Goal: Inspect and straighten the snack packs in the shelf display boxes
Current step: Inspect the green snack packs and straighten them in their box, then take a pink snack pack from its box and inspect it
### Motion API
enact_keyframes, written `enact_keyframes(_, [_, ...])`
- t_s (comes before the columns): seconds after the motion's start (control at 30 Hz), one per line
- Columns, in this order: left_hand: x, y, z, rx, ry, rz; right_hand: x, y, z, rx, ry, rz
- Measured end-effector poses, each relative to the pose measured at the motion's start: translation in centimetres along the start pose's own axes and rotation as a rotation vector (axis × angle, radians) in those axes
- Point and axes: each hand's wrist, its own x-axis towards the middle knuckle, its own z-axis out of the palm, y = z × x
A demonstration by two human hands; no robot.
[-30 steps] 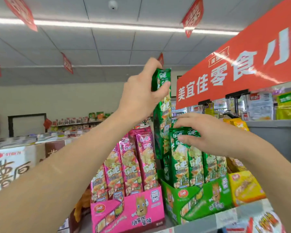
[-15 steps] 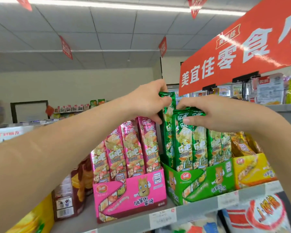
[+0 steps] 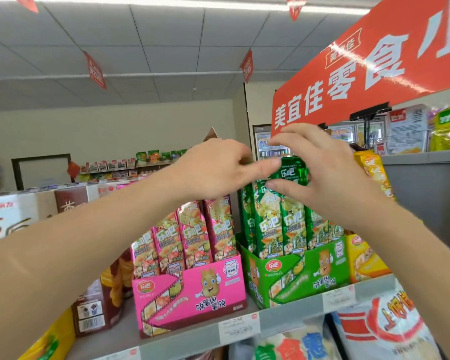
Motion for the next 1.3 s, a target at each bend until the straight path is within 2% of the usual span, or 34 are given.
enact_keyframes(0.07, [-0.2, 0.3, 0.5, 0.127, 0.055, 0.084, -1.8, -0.4, 0.4, -0.038, 0.138, -0.043])
enact_keyframes(0.1, [-0.2, 0.5, 0.7, 0.152, 0.071, 0.112, -3.1, -0.5, 0.7, -0.037, 0.139, -0.055])
enact_keyframes(0.23, [-0.4, 0.8, 0.9, 0.193, 0.096, 0.155, -8.1, -0.4, 2.0, -0.098, -0.054, -0.037])
enact_keyframes(0.33, [-0.6, 0.9, 1.1, 0.111, 0.098, 0.103, -9.7, -0.5, 3.1, -0.138, -0.092, -0.034])
enact_keyframes(0.43, [-1.3, 1.3, 1.6, 0.086, 0.168, 0.067, -10.0, -0.8, 4.2, -0.11, -0.075, -0.05])
enact_keyframes(0.6, [-4.9, 1.6, 2.9, 0.042, 0.438, -0.004, -10.2, -1.5, 6.5, -0.061, 0.044, -0.008])
enact_keyframes(0.67, [-7.3, 1.5, 3.9, 0.092, 0.491, -0.054, -10.3, -1.8, 7.7, -0.052, 0.091, -0.002])
enact_keyframes(0.8, [-12.0, 1.3, 7.2, 0.208, 0.336, -0.086, -10.6, -0.9, 9.0, 0.027, 0.173, -0.063])
enact_keyframes(0.93, [-13.9, 1.0, 8.8, 0.292, 0.246, -0.08, -10.6, 0.4, 9.2, 0.107, 0.172, -0.148])
enact_keyframes(1.13, [-14.5, 0.9, 8.5, 0.21, 0.288, -0.099, -11.5, 1.7, 8.4, 0.172, 0.184, -0.118])
enact_keyframes(1.3, [-15.7, 0.7, 7.5, 0.107, 0.304, -0.148, -8.8, -1.4, 5.4, 0.234, 0.319, -0.036])
